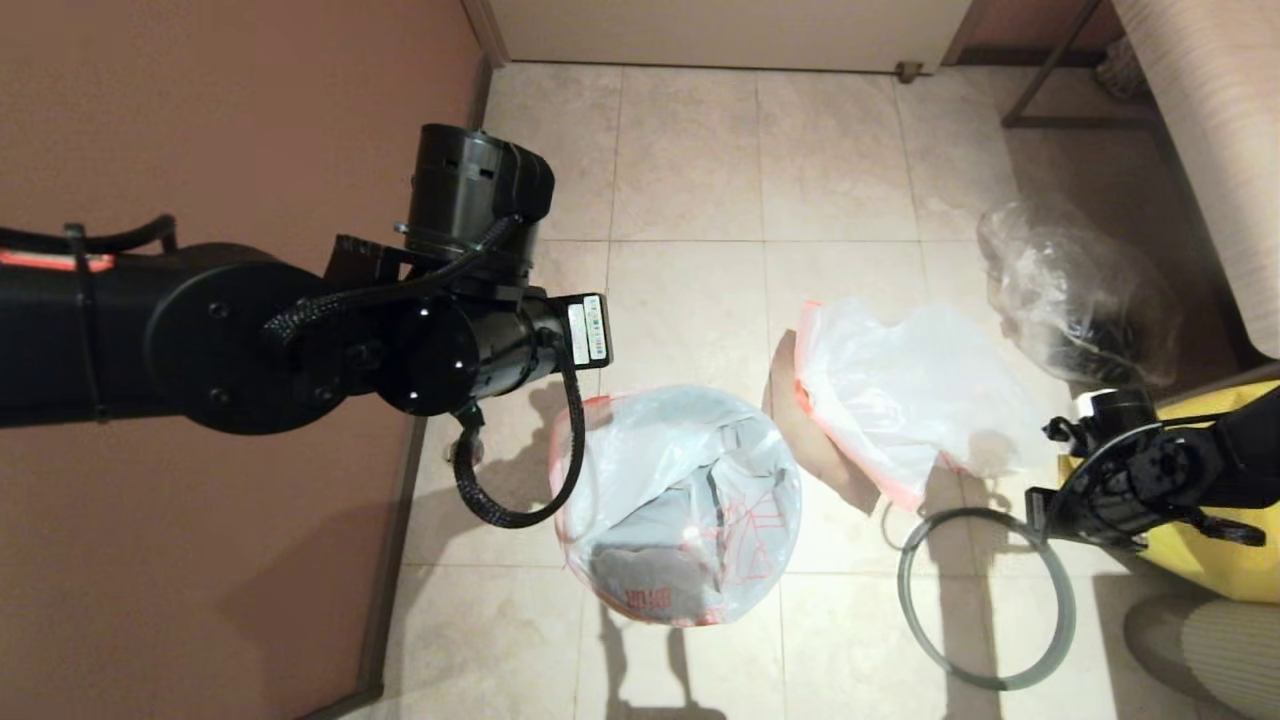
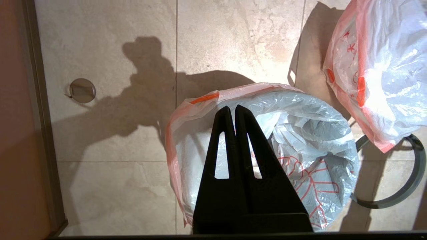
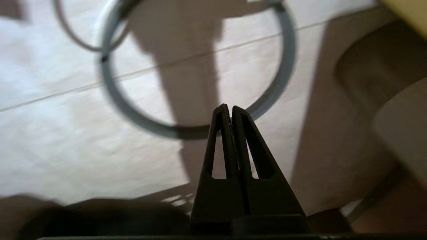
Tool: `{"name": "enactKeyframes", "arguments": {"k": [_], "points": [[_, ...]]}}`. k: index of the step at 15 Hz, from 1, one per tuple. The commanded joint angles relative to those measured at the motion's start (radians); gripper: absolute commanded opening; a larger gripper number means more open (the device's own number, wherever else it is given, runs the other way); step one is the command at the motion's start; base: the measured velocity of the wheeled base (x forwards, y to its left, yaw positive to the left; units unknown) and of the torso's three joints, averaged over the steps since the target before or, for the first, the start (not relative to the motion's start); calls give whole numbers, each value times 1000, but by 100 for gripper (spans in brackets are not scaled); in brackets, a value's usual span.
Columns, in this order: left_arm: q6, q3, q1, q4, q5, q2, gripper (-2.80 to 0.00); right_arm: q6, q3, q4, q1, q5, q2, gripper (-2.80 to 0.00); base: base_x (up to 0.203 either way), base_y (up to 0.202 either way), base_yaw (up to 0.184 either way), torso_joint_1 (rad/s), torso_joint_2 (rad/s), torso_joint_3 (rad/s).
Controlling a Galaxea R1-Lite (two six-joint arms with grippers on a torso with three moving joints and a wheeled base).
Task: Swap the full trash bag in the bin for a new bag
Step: Place the trash can ring on the trash can
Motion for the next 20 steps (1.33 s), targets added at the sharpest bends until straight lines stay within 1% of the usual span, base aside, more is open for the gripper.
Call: {"name": "enactKeyframes", "arguments": {"k": [1,3,4,5,6,7,8,9,11,16,17,19,20], "points": [[0,-1,-19,-1,3,-5,-280,-173,-109,-17,-116,-19,207,-280,0,0,0,0,0,0],[0,-1,-38,-2,3,19,-280,-370,-128,-29,-185,-19,258,-280,0,0,0,0,0,0],[-1,-1,-41,-6,3,34,-280,-454,-127,-56,-212,-7,289,-280,0,0,0,0,0,0],[-2,2,-45,-8,3,44,-280,-520,-128,-118,-235,12,327,0,0,0,0,0,0,0],[-3,4,-54,-8,1,43,-280,-561,-131,-187,-245,22,368,0,0,0,0,0,0,0],[-6,6,-70,-8,-15,43,-280,-603,-141,-241,-252,28,405,0,0,0,0,0,0,0],[-8,14,-83,-8,-53,46,-280,-652,-162,-265,-257,32,441,0,0,0,0,0,0,0],[-10,19,-93,-9,-77,59,-280,-675,-192,-277,-257,39,472,0,0,0,0,0,0,0],[-17,17,-94,-11,-81,79,-280,-702,-228,-284,-252,110,508,0,0,0,0,0,0,0],[-17,13,-94,-13,-81,88,-280,-710,-322,-277,-257,155,576,0,0,0,0,0,0,0],[-17,13,-93,-13,-81,88,-280,-710,-356,-275,-257,156,606,-280,0,0,0,0,0,0],[-17,11,-90,-16,-73,88,-280,-707,-463,-237,-256,156,670,-280,0,0,0,0,0,0],[-17,12,-89,-22,-71,86,-280,-701,-510,-179,-253,156,692,-280,0,0,0,0,0,0]]}}
